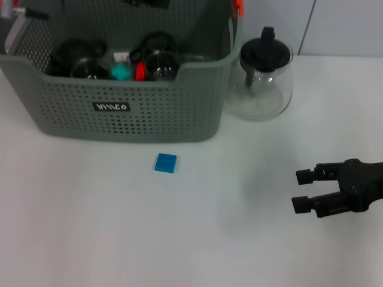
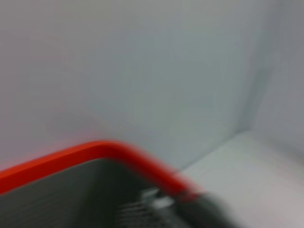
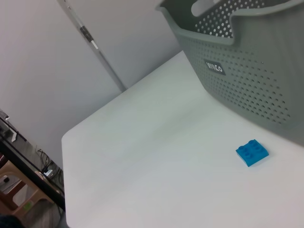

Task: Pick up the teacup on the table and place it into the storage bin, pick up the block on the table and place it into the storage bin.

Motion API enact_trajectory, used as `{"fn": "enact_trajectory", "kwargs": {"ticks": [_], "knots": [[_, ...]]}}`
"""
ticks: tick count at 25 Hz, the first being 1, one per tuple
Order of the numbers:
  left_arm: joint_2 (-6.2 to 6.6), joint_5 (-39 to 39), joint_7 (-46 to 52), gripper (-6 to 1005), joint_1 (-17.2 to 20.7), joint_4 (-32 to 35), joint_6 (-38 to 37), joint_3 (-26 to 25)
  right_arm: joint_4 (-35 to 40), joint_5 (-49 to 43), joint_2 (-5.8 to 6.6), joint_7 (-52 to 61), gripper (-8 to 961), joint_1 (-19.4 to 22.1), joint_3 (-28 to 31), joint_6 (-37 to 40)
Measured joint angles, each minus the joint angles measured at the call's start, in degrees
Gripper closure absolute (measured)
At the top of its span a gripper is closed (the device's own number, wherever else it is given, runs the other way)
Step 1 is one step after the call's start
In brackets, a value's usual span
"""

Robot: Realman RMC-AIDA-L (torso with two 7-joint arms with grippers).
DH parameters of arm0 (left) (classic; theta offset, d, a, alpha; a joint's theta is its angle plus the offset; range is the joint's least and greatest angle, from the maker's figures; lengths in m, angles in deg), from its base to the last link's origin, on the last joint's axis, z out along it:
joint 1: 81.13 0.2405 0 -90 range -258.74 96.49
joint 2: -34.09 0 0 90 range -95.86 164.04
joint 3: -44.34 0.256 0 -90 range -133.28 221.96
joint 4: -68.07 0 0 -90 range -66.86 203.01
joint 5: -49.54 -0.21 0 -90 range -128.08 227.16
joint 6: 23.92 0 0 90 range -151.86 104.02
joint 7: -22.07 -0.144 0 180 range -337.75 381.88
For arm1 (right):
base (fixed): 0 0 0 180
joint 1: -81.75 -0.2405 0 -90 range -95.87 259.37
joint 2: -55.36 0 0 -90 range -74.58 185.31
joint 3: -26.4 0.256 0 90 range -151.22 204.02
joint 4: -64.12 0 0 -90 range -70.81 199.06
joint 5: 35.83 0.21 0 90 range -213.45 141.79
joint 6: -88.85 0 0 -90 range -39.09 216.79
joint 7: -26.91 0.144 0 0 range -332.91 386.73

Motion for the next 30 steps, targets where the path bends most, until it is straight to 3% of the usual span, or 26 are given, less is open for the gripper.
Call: {"fn": "enact_trajectory", "kwargs": {"ticks": [6, 12, 22, 30], "knots": [[-0.71, -15.7, 5.3, 562, -5.7, -10.7, 14.8, 7.5, 0.0, -0.6, -0.12, 0.2, 10, -0.2, 0.1, 0.1], [-0.76, -25.0, 9.1, 554, -10.2, -21.7, 24.1, 8.9, 0.1, -0.8, -0.11, 0.0, 10, -0.9, 0.0, -0.1], [-1.73, -28.8, 11.2, 539, -10.8, -26.7, 29.6, 11.0, 0.0, -2.6, -0.14, 0.6, 11, -2.2, 0.1, -0.1], [-2.36, -28.9, 11.2, 528, -9.9, -26.6, 30.4, 13.5, 0.0, -2.8, -0.16, 0.8, 11, -2.3, 0.4, -0.1]]}}
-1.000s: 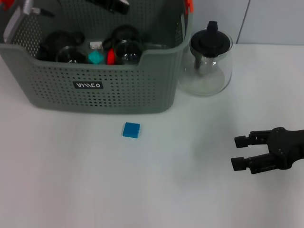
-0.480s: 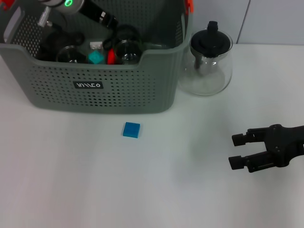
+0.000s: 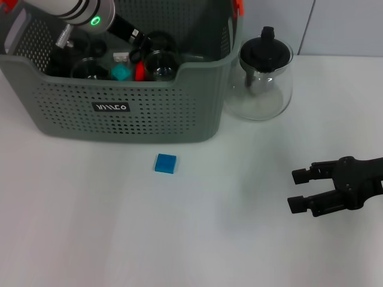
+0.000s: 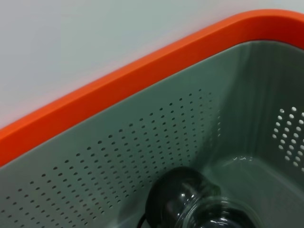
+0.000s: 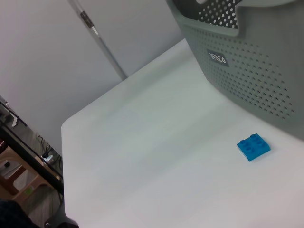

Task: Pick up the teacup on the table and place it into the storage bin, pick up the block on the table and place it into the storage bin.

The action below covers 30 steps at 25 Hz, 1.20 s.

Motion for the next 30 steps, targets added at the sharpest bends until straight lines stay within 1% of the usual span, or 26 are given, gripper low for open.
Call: {"fn": "enact_trajectory", "kwargs": {"ticks": [3, 6, 9, 11, 12, 13, 14, 15, 17, 18, 21, 22, 23, 24, 25, 26, 28, 30], "knots": [[-0.05, 0.0, 0.0, 523, 0.1, 1.0, -0.2, -0.3, 0.0, 0.0, 0.0, 0.0, 11, 0.1, 0.0, 0.0], [-0.14, 0.0, 0.9, 519, 1.3, 6.0, -1.9, -0.7, 0.0, 0.0, 0.0, 0.0, 11, 0.1, 0.0, 0.0], [-0.36, 0.9, 2.0, 383, 3.4, 13.6, -5.3, -1.5, 0.0, 0.0, 0.0, 0.0, 11, 0.3, 0.0, 0.0], [-0.81, 2.2, 2.0, 293, 4.8, 19.0, -8.2, -2.9, 0.0, 0.0, 0.0, -0.2, 11, 0.4, 0.0, 0.0], [-1.2, 3.5, 1.7, 269, 5.6, 22.4, -10.0, -4.1, 0.0, 0.0, 0.0, -0.3, 11, 0.4, 0.0, 0.0], [-1.6, 5.6, 0.9, 244, 6.6, 25.3, -11.9, -5.3, 0.0, 0.0, 0.0, -0.3, 11, 0.4, 0.0, 0.0], [-2.15, 11.4, -1.4, 219, 8.7, 30.7, -15.8, -7.5, 0.0, 0.0, 0.0, -0.4, 11, 0.5, 0.0, 0.0], [-2.15, 11.4, -1.4, 195, 8.7, 30.7, -15.8, -7.5, 0.0, 0.0, 0.0, -0.4, 11, 0.5, 0.0, 0.0], [-2.35, 23.0, -5.5, 146, 11.9, 36.0, -21.7, -10.0, 0.0, 0.0, 0.0, -0.4, 11, 0.5, 0.0, 0.0], [-2.34, 27.5, -7.1, 146, 13.0, 37.4, -24.0, -10.8, 0.0, 0.0, 0.01, -0.4, 11, 0.5, 0.0, 0.0], [-2.01, 45.2, -14.5, 147, 17.7, 39.8, -33.7, -14.3, 0.0, 0.0, 0.05, -0.4, 11, 0.5, 0.1, 0.0], [-1.97, 48.9, -16.2, 147, 18.7, 39.8, -36.3, -15.3, 0.0, 0.0, 0.07, -0.4, 11, 0.5, 0.1, 0.0], [-2.07, 53.4, -19.3, 148, 20.2, 39.4, -40.6, -16.8, 0.0, 0.0, 0.08, -0.4, 11, 0.5, 0.1, 0.0], [-2.37, 58.7, -23.9, 148, 22.0, 38.5, -48.1, -19.5, 0.0, 0.0, 0.09, -0.4, 11, 0.5, 0.1, 0.0], [-2.37, 58.7, -23.9, 148, 22.0, 38.5, -48.1, -19.5, 0.0, 0.0, 0.09, -0.4, 11, 0.5, 0.1, 0.0], [-2.59, 60.3, -26.4, 148, 23.1, 38.0, -52.2, -20.6, 0.0, 0.0, 0.09, -0.3, 11, 0.5, 0.1, 0.0], [-2.88, 60.8, -28.8, 149, 25.4, 37.6, -55.9, -20.5, 0.0, 0.0, 0.14, -0.1, 11, 0.5, 0.2, 0.0], [-3.24, 58.6, -30.9, 149, 27.8, 37.5, -56.6, -17.6, 0.0, 0.0, 0.19, 0.1, 11, 0.5, 0.2, 0.0]]}}
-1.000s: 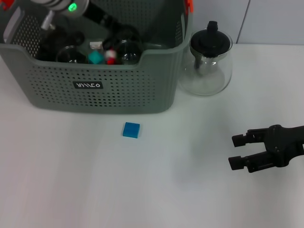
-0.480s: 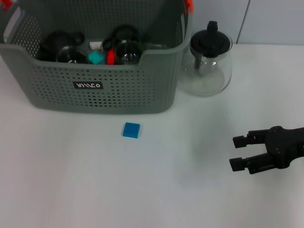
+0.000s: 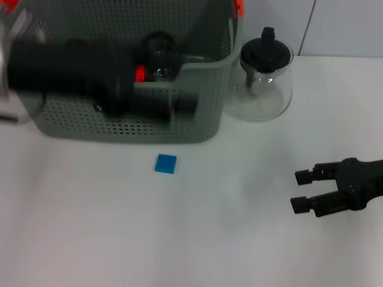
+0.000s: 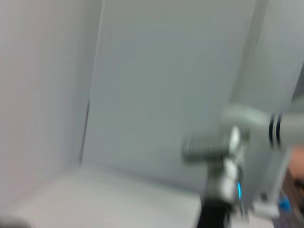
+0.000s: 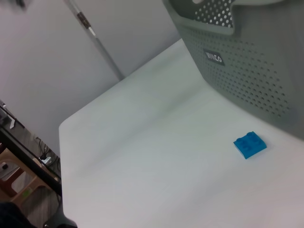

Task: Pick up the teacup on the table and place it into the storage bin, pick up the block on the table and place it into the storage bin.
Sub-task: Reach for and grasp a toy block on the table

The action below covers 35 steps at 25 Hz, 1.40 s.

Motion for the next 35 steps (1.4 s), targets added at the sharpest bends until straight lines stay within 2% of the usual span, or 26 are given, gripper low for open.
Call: {"fn": "enact_trajectory", "kwargs": {"ticks": [4, 9, 13, 19, 23, 30, 35], "knots": [[-1.72, -10.7, -2.4, 149, 2.5, 0.2, -0.2, 5.6, 0.0, 0.0, 0.09, 0.8, 11, 0.0, 0.0, -0.2], [-2.61, -22.4, -0.4, 149, 2.0, -1.9, 2.3, 11.9, 0.0, 0.0, 0.17, 1.4, 12, 0.0, 0.0, -0.4], [-2.77, -26.1, 3.8, 149, 1.5, -4.7, 7.3, 15.0, 0.0, 0.0, 0.16, 1.5, 12, 0.1, 0.3, -0.5], [-2.92, -31.8, 13.9, 150, 0.4, -12.1, 20.0, 21.8, 0.0, 0.0, 0.18, 1.5, 12, 0.3, 1.2, -0.5], [-2.98, -35.2, 21.7, 150, 0.1, -12.5, 26.4, 25.6, 0.0, 0.0, 0.49, 1.5, 12, 0.4, 1.3, -0.5], [-3.02, -41.0, 33.1, 150, -1.6, -12.6, 32.0, 31.2, 0.3, 0.0, 0.88, 1.5, 12, 0.5, 1.3, -0.4], [-2.95, -44.8, 41.6, 150, -3.5, -12.6, 33.1, 34.2, 0.4, 0.0, 1.07, 1.5, 12, 0.3, 1.2, -0.3]]}}
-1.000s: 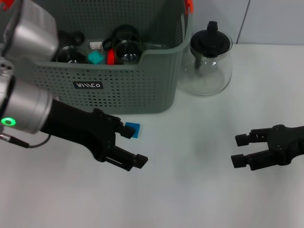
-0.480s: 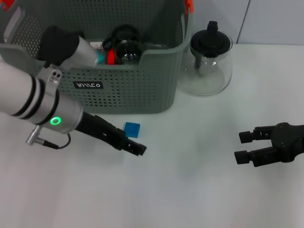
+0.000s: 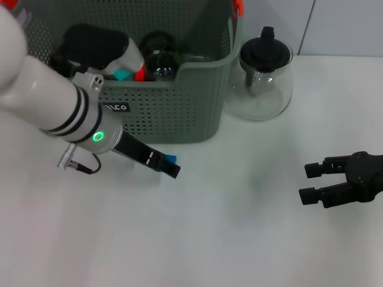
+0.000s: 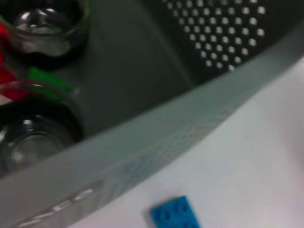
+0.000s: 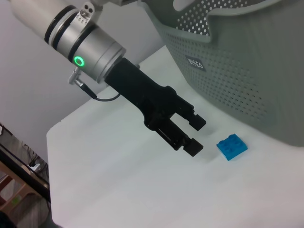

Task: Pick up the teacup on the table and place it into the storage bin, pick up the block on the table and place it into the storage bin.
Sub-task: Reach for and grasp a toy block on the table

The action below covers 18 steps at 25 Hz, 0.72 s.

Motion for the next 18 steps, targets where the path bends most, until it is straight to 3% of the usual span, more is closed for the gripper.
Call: {"fn": "enact_trajectory", "kwargs": {"ticks": [6, 18], "knots": [[-0.09, -6.4, 8.1, 149, -2.7, -0.2, 0.8, 4.6, 0.1, -1.1, 0.09, 0.0, 12, -0.7, 0.0, 0.0], [-0.34, -6.4, 12.2, 150, -5.3, -1.1, 1.0, 7.5, 0.1, -1.5, 0.07, 0.5, 12, -1.7, 0.1, 0.2]]}}
